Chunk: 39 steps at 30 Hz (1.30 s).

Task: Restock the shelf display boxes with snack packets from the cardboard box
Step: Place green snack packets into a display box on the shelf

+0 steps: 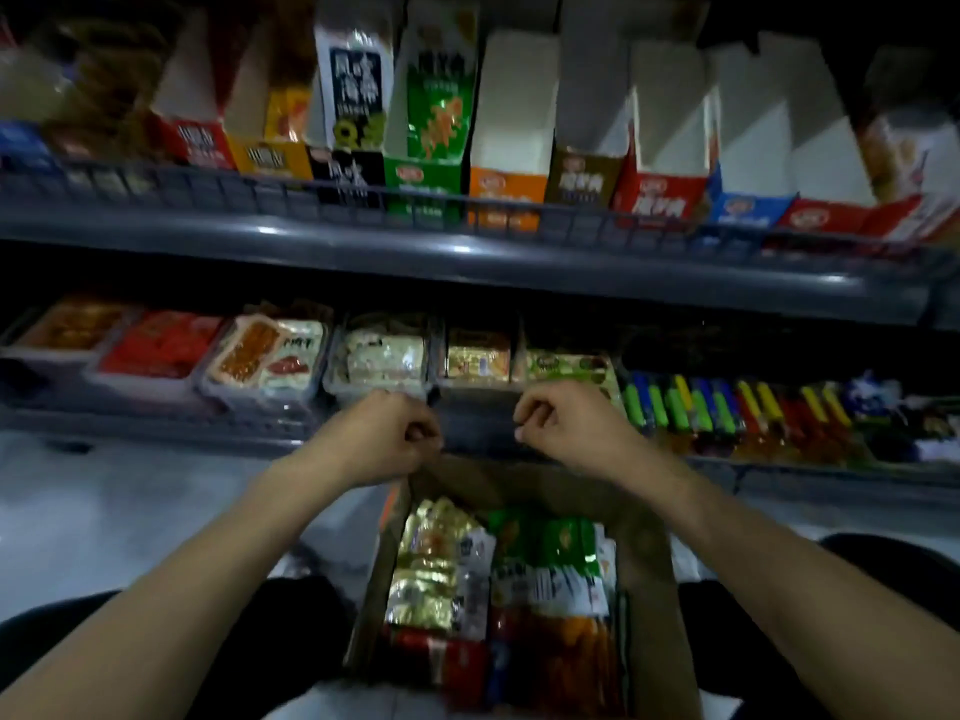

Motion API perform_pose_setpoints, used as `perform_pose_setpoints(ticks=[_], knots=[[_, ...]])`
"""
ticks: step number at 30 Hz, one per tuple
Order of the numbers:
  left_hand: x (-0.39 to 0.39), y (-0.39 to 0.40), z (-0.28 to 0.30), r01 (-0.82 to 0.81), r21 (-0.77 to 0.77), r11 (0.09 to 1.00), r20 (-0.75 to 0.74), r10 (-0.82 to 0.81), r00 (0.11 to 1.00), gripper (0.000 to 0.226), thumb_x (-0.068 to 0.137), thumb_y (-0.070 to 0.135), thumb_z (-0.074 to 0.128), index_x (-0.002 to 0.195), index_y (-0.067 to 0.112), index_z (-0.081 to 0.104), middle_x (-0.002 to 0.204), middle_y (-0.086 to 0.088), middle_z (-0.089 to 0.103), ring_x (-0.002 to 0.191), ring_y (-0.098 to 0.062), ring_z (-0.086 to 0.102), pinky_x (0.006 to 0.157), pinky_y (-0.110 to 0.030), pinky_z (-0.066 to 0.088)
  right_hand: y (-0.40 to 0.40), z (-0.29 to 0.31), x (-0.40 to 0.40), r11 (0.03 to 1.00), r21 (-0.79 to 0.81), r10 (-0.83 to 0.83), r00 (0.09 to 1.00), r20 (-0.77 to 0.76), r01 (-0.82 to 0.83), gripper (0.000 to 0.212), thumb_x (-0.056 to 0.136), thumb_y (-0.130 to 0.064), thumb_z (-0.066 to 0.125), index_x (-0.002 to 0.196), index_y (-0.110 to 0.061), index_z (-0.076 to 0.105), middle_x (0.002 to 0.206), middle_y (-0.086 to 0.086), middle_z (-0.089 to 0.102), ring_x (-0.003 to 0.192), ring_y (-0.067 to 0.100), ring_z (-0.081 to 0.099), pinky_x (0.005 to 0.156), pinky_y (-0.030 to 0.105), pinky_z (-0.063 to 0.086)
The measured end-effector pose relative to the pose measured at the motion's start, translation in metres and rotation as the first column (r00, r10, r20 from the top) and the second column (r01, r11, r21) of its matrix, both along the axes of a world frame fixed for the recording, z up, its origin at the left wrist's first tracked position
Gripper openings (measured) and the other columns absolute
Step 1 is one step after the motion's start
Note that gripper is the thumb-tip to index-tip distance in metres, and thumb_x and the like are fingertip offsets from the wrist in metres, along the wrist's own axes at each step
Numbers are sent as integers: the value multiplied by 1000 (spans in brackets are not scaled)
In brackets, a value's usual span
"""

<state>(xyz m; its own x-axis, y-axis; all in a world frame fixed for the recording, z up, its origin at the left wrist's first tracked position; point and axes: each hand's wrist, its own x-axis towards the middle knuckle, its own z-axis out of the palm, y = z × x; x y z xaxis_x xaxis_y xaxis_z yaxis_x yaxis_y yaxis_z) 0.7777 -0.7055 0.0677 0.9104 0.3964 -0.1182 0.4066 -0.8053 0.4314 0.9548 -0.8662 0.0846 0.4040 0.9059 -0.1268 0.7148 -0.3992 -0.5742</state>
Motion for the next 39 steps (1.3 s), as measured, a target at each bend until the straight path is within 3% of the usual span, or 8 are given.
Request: perform_pose_setpoints(ticks=[10,14,17,22,29,32,36,39], knots=[[-19,-84,-88,-130,-224,966,-265,68,962,14,86,23,64,93,21,77,96,0,73,96,-16,64,79,-19,44,-79,-172,-3,900,-391,-286,938,-197,192,9,91,-18,64,84,-15,69,89,0,68,89,19,62,88,40,50],[-19,-110,-119,-195,-288,938,-363,82,928,19,86,23,58,93,24,76,110,4,71,110,-18,60,87,-15,42,-91,-228,-7,808,-517,-381,920,-95,281,40,87,-17,61,49,-16,49,54,8,48,57,27,51,70,43,54],[-22,-122,-132,-301,-351,887,-385,157,910,17,89,21,59,90,18,76,97,9,69,107,-11,59,75,-9,32,-89,-258,-19,727,-611,-490,860,-140,314,25,85,-17,63,62,-12,56,65,8,55,63,24,56,55,25,46],[-32,-128,-149,-437,-375,817,-445,255,859,16,90,26,61,94,26,77,106,4,72,106,-14,60,88,-20,43,-81,-283,-43,557,-752,-822,363,-438,353,26,93,-17,59,115,-2,59,98,15,68,84,27,68,59,31,56],[-40,-122,-156,-486,-382,786,-466,290,836,17,91,28,60,97,23,75,104,4,72,105,-13,60,84,-18,38,-68,-286,-46,490,-793,-858,41,-512,362,24,99,-16,53,118,-4,59,108,14,69,79,21,66,69,30,55],[-40,-118,-156,-521,-405,752,-454,329,828,19,91,30,61,102,22,74,103,1,72,106,-15,61,90,-21,41,-60,-287,-44,474,-768,-871,103,-480,430,11,96,-13,58,100,-4,63,110,13,68,65,17,64,65,30,55],[-36,-116,-153,-537,-433,724,-424,362,830,16,92,29,59,97,24,73,99,-1,71,96,-18,62,83,-23,43,-64,-286,-34,511,-605,-854,437,-281,610,12,84,-10,72,94,-5,66,106,10,70,89,27,68,67,29,54],[-29,-116,-154,-529,-453,718,-374,385,844,11,91,26,60,89,26,71,96,1,70,92,-16,61,81,-23,43,-82,-268,-25,663,-449,-724,667,-178,599,18,87,-7,62,104,-10,68,111,8,67,100,30,63,70,24,43]])
